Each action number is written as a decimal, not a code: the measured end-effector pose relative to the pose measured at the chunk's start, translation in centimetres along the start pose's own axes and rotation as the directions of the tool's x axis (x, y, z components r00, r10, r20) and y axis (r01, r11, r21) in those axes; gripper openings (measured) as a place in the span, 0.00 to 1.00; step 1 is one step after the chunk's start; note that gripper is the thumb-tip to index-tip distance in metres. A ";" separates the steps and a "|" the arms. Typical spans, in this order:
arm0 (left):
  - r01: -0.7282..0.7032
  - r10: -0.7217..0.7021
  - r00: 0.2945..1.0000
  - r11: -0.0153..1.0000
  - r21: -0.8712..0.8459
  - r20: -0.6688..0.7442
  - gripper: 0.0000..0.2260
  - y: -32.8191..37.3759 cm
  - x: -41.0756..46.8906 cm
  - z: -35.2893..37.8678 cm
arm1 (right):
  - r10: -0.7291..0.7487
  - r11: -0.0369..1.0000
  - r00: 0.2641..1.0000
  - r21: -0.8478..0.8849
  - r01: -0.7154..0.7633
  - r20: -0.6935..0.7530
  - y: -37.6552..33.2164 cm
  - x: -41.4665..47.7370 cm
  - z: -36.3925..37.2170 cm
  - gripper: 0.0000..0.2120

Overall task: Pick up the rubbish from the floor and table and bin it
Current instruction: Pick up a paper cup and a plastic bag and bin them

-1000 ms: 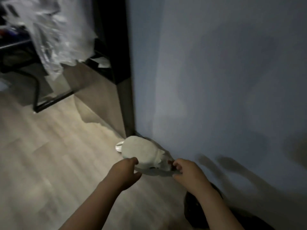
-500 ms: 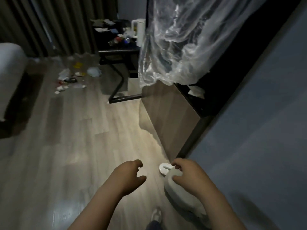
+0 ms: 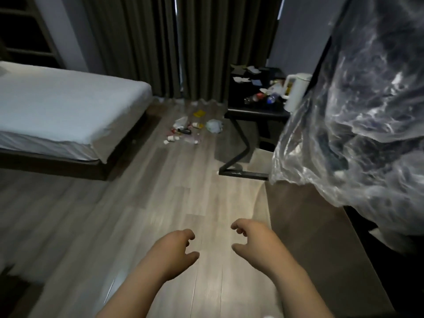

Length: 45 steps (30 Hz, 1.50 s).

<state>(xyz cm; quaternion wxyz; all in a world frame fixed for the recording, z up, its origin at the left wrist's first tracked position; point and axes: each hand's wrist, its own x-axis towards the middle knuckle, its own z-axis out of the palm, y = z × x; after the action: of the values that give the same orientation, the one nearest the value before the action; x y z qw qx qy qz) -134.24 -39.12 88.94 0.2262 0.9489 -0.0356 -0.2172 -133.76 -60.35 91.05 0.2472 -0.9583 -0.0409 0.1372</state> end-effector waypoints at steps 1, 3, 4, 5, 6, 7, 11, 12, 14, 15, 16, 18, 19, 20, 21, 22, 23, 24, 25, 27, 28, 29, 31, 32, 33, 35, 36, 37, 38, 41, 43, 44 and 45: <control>0.014 -0.014 1.000 1.000 -0.016 -0.010 0.21 -0.3 0.8 -0.8 | -0.024 1.000 1.000 -0.012 0.024 0.002 -0.5 1.6 -0.5 0.22; 0.052 -0.053 0.998 0.997 -0.051 -0.028 0.21 -1.3 2.4 -2.5 | -0.066 0.997 0.998 -0.033 0.067 0.015 -1.7 4.9 -1.1 0.21; 0.067 -0.070 0.997 0.996 -0.066 -0.040 0.21 -2.0 3.3 -3.5 | -0.085 0.995 0.996 -0.044 0.086 0.024 -2.4 6.8 -1.2 0.21; 0.076 -0.081 0.995 0.994 -0.078 -0.055 0.21 -2.8 4.3 -4.5 | -0.100 0.993 0.994 -0.054 0.101 0.032 -3.2 8.6 -1.3 0.21; 0.085 -0.091 0.993 0.992 -0.088 -0.069 0.21 -3.7 5.3 -5.5 | -0.111 0.992 0.993 -0.063 0.113 0.039 -4.0 10.3 -1.3 0.21; 0.094 -0.103 0.991 0.990 -0.103 -0.080 0.21 -4.6 6.3 -6.5 | -0.119 0.990 0.992 -0.072 0.122 0.046 -4.9 12.0 -1.2 0.21; 0.103 -0.117 0.988 0.986 -0.132 -0.104 0.22 -8.6 10.7 -11.3 | -0.124 0.988 0.992 -0.082 0.127 0.037 -8.7 18.6 -0.7 0.21; 0.101 -0.114 0.988 0.987 -0.126 -0.104 0.22 -9.6 11.8 -12.7 | -0.122 0.989 0.992 -0.080 0.124 0.034 -9.8 20.2 -0.6 0.21; 0.094 -0.106 0.990 0.989 -0.118 -0.099 0.21 -11.7 14.1 -15.6 | -0.112 0.991 0.993 -0.068 0.113 0.030 -12.2 23.2 -0.5 0.21; 0.089 -0.100 0.990 0.990 -0.114 -0.097 0.22 -12.7 15.4 -17.0 | -0.108 0.992 0.994 -0.063 0.109 0.027 -13.4 24.7 -0.4 0.21; 0.085 -0.096 0.990 0.990 -0.110 -0.099 0.22 -13.6 16.5 -18.3 | -0.105 0.993 0.994 -0.059 0.106 0.020 -14.5 26.2 -0.3 0.20; 0.073 -0.085 0.990 0.991 -0.110 -0.111 0.22 -15.3 18.9 -20.7 | -0.099 0.994 0.995 -0.050 0.099 0.003 -16.5 29.2 -0.1 0.20; 0.068 -0.081 0.990 0.991 -0.115 -0.119 0.22 -16.1 20.2 -21.7 | -0.097 0.994 0.995 -0.047 0.097 0.003 -17.4 30.6 0.0 0.20; 0.064 -0.079 0.989 0.991 -0.119 -0.123 0.22 -16.8 21.3 -22.6 | -0.096 0.994 0.995 -0.049 0.096 0.009 -18.2 32.1 0.0 0.20; 0.063 -0.078 0.990 0.990 -0.123 -0.121 0.22 -17.5 22.3 -23.4 | -0.095 0.994 0.995 -0.053 0.095 0.016 -18.8 33.4 0.0 0.20; 0.065 -0.080 0.991 0.989 -0.131 -0.111 0.22 -18.2 23.4 -24.1 | -0.094 0.994 0.995 -0.054 0.095 0.019 -19.5 34.8 0.0 0.20; 0.071 -0.085 0.992 0.988 -0.139 -0.098 0.21 -18.8 24.5 -24.8 | -0.094 0.994 0.995 -0.053 0.095 0.019 -20.0 36.2 0.0 0.20; 0.077 -0.090 0.992 0.986 -0.145 -0.086 0.21 -19.5 25.6 -25.5 | -0.094 0.994 0.995 -0.054 0.095 0.017 -20.5 37.7 -0.1 0.20; 0.080 -0.093 0.993 0.986 -0.148 -0.078 0.21 -20.1 26.8 -26.2 | -0.092 0.994 0.996 -0.054 0.093 0.016 -20.9 39.2 -0.2 0.20; 0.087 -0.098 0.992 0.986 -0.140 -0.078 0.21 -21.1 29.5 -27.7 | -0.088 0.995 0.996 -0.048 0.088 0.022 -21.5 42.4 -0.3 0.19; 0.092 -0.103 0.991 0.987 -0.131 -0.085 0.21 -21.6 30.9 -28.4 | -0.088 0.995 0.996 -0.047 0.090 0.028 -21.7 44.1 -0.3 0.20; 0.097 -0.108 0.990 0.988 -0.121 -0.094 0.21 -22.1 32.4 -29.2 | -0.090 0.994 0.995 -0.051 0.092 0.034 -21.8 45.8 -0.4 0.20; 0.111 -0.123 0.987 0.988 -0.109 -0.101 0.22 -22.8 35.5 -30.8 | -0.094 0.994 0.995 -0.057 0.097 0.044 -22.1 49.6 -0.7 0.20; 0.119 -0.130 0.987 0.987 -0.106 -0.099 0.22 -23.1 37.0 -31.7 | -0.100 0.993 0.994 -0.055 0.103 0.046 -22.2 51.6 -0.9 0.20; 0.127 -0.136 0.986 0.987 -0.100 -0.095 0.22 -23.4 38.6 -32.6 | -0.105 0.993 0.993 -0.053 0.107 0.049 -22.4 53.7 -1.3 0.20; 0.140 -0.147 0.984 0.987 -0.075 -0.097 0.22 -23.6 41.8 -34.8 | -0.113 0.992 0.992 -0.042 0.116 0.054 -22.9 57.9 -2.3 0.21; 0.144 -0.149 0.984 0.988 -0.061 -0.101 0.22 -23.6 43.3 -36.0 | -0.119 0.992 0.991 -0.039 0.121 0.059 -23.2 59.9 -2.9 0.21; 0.146 -0.150 0.983 0.988 -0.045 -0.105 0.21 -23.6 44.9 -37.2 | -0.123 0.991 0.990 -0.040 0.126 0.062 -23.5 61.8 -3.4 0.21; 0.148 -0.151 0.982 0.988 -0.031 -0.110 0.21 -23.5 46.4 -38.3 | -0.126 0.991 0.990 -0.040 0.129 0.063 -23.7 63.7 -4.0 0.21; 0.134 -0.136 0.981 0.991 -0.021 -0.137 0.21 -23.4 50.6 -41.1 | -0.137 0.989 0.988 -0.039 0.139 0.069 -24.2 68.9 -5.5 0.21; 0.128 -0.131 0.985 0.991 -0.034 -0.114 0.21 -23.4 53.1 -42.5 | -0.128 0.991 0.989 -0.031 0.131 0.079 -24.4 71.8 -6.2 0.22; 0.136 -0.139 0.986 0.990 -0.041 -0.094 0.21 -23.5 54.2 -43.0 | -0.123 0.992 0.989 -0.022 0.125 0.083 -24.5 73.1 -6.4 0.22; 0.145 -0.148 0.986 0.988 -0.044 -0.078 0.21 -23.7 55.5 -43.6 | -0.118 0.993 0.989 -0.013 0.119 0.085 -24.5 74.3 -6.5 0.22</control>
<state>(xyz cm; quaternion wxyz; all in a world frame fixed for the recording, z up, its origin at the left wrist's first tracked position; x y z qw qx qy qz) -66.21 -9.09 91.44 0.2291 0.9525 0.0476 -0.1951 -60.89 -31.07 90.39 0.2444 -0.9497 -0.1094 0.1623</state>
